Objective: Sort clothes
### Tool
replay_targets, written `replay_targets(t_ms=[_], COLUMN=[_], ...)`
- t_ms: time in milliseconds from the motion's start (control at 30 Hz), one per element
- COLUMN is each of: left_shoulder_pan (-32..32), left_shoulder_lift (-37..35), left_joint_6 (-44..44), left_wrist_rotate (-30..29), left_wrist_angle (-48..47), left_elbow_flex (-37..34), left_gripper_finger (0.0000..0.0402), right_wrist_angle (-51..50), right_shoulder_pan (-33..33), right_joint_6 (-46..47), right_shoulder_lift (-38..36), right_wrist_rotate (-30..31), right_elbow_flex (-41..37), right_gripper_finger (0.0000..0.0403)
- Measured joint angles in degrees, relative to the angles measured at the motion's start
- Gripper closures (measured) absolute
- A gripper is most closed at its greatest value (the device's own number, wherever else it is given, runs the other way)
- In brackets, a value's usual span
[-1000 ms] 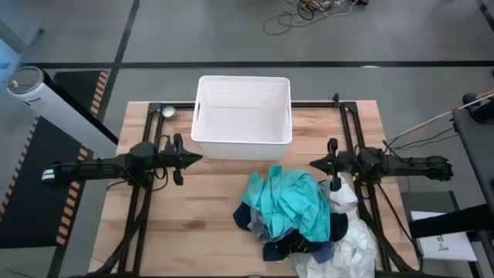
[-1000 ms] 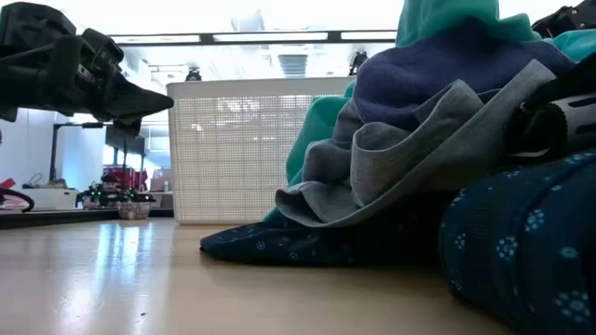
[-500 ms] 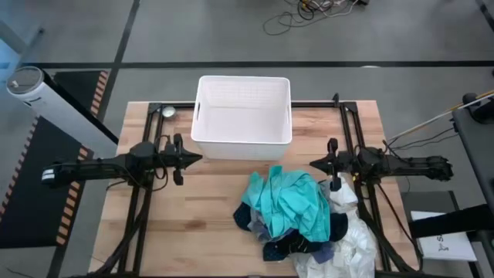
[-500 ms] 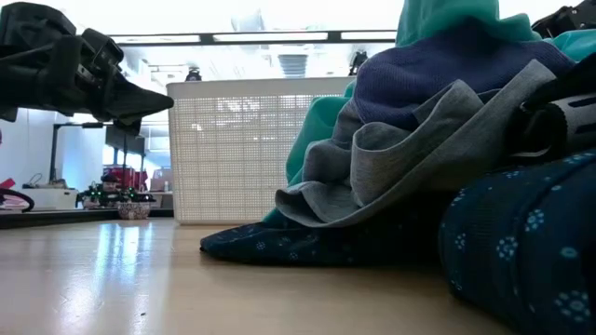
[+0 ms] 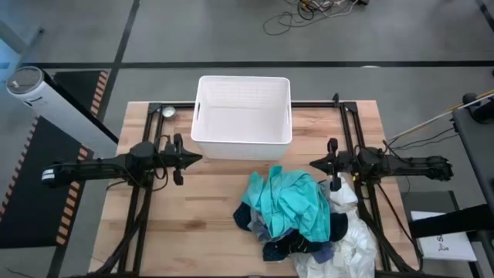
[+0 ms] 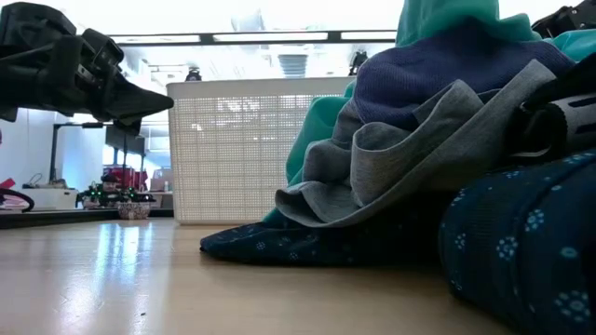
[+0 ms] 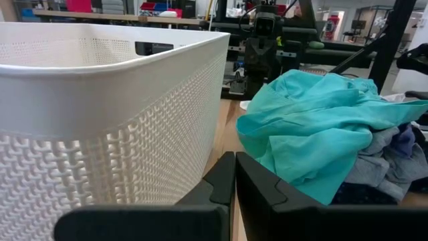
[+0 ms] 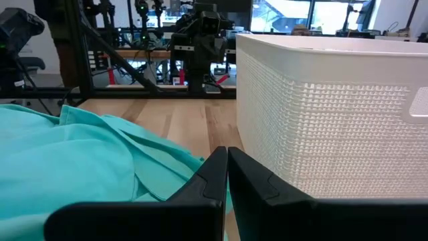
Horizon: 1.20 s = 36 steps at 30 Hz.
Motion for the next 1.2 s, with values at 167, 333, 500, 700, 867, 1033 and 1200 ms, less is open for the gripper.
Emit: replay_targets(t_ms=[167,333,500,700,867,1033,1200], left_shoulder_pan=[0.0,0.0,0.0,0.0,0.0,0.0,0.0], left_shoulder_lift=[0.0,0.3,0.7,1.1,1.4,1.7,2.0], left_joint_6=[0.0,0.0,0.0,0.0,0.0,0.0,0.0], left_wrist_rotate=[0.0,0.0,0.0,0.0,0.0,0.0,0.0], left_wrist_angle=[0.0,0.0,0.0,0.0,0.0,0.0,0.0], left_elbow_flex=[0.0,0.0,0.0,0.0,0.0,0.0,0.0], left_gripper_finger=[0.0402,0.0402,0.0402,0.0402,0.0402,0.0402,0.0402], right_wrist_angle=[0.0,0.0,0.0,0.0,0.0,0.0,0.0], right_shoulder_pan=[0.0,0.0,0.0,0.0,0.0,0.0,0.0], right_joint_6=[0.0,0.0,0.0,0.0,0.0,0.0,0.0], right_shoulder_lift=[0.0,0.0,0.0,0.0,0.0,0.0,0.0], right_wrist_rotate=[0.0,0.0,0.0,0.0,0.0,0.0,0.0], right_elbow_flex=[0.0,0.0,0.0,0.0,0.0,0.0,0.0], right_gripper_finger=[0.0403,0.0403,0.0403,0.0403,0.0403,0.0403,0.0403])
